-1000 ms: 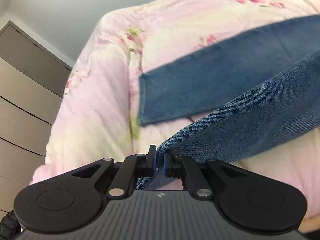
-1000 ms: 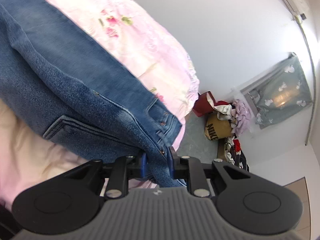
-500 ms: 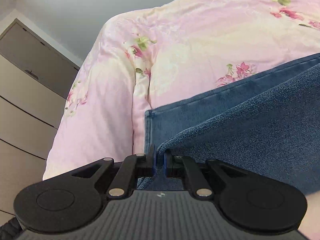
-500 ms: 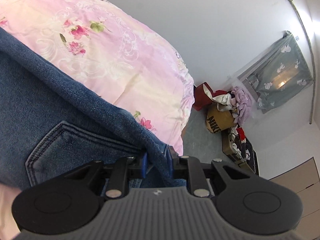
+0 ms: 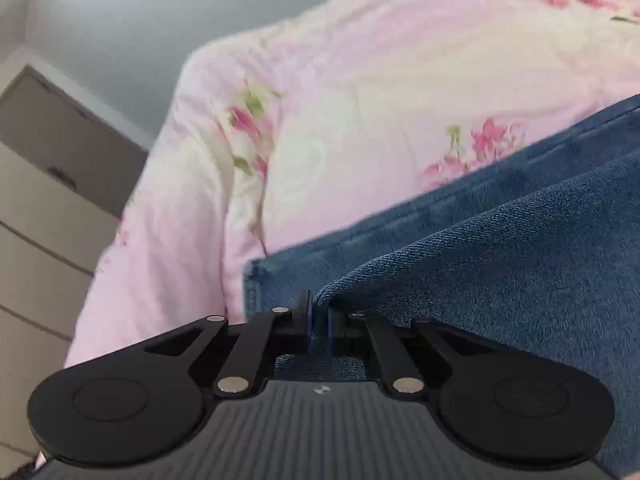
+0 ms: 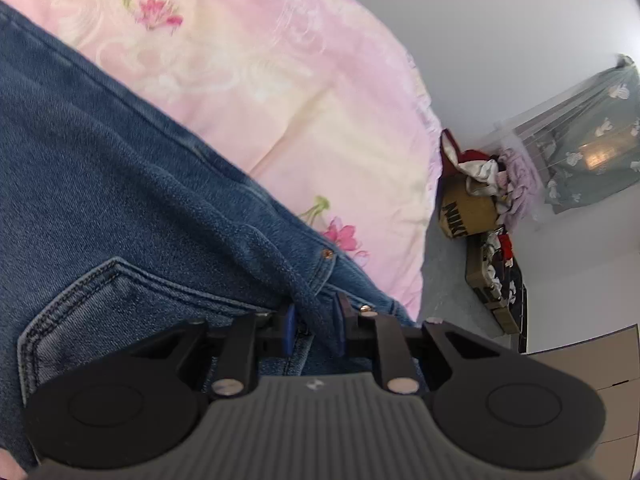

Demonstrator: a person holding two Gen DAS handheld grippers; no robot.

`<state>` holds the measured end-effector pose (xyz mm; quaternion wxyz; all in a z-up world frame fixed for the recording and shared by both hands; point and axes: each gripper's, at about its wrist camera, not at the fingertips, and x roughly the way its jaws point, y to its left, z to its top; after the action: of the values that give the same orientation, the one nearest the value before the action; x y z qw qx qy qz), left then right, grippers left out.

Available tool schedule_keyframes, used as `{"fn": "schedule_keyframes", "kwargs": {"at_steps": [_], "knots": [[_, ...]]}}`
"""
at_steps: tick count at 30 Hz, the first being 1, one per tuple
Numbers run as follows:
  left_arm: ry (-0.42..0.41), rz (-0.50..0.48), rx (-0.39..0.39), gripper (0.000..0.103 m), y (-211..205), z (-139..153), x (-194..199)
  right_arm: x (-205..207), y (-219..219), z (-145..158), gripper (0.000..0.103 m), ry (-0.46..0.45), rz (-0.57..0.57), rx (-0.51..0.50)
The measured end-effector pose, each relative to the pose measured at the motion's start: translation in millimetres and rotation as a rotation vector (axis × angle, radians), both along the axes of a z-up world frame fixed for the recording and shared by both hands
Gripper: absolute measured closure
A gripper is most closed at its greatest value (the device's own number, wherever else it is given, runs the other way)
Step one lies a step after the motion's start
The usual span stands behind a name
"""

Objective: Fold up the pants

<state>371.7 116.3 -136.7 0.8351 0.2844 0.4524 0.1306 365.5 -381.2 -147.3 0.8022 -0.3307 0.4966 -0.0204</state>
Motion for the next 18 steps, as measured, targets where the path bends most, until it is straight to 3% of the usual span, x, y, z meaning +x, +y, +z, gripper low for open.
{"fn": "schedule_keyframes", "kwargs": {"at_steps": [6, 12, 18], "knots": [[0.017, 0.029, -0.026, 0.096, 12, 13, 21, 17, -8, 29, 0.090, -0.045, -0.072, 0.053], [0.087, -0.008, 0.061, 0.096, 3, -32, 48, 38, 1, -7, 0.090, 0.017, -0.058, 0.001], [0.114, 0.003, 0.050, 0.094, 9, -66, 60, 47, 0, -32, 0.088, 0.043, -0.065, 0.000]]}}
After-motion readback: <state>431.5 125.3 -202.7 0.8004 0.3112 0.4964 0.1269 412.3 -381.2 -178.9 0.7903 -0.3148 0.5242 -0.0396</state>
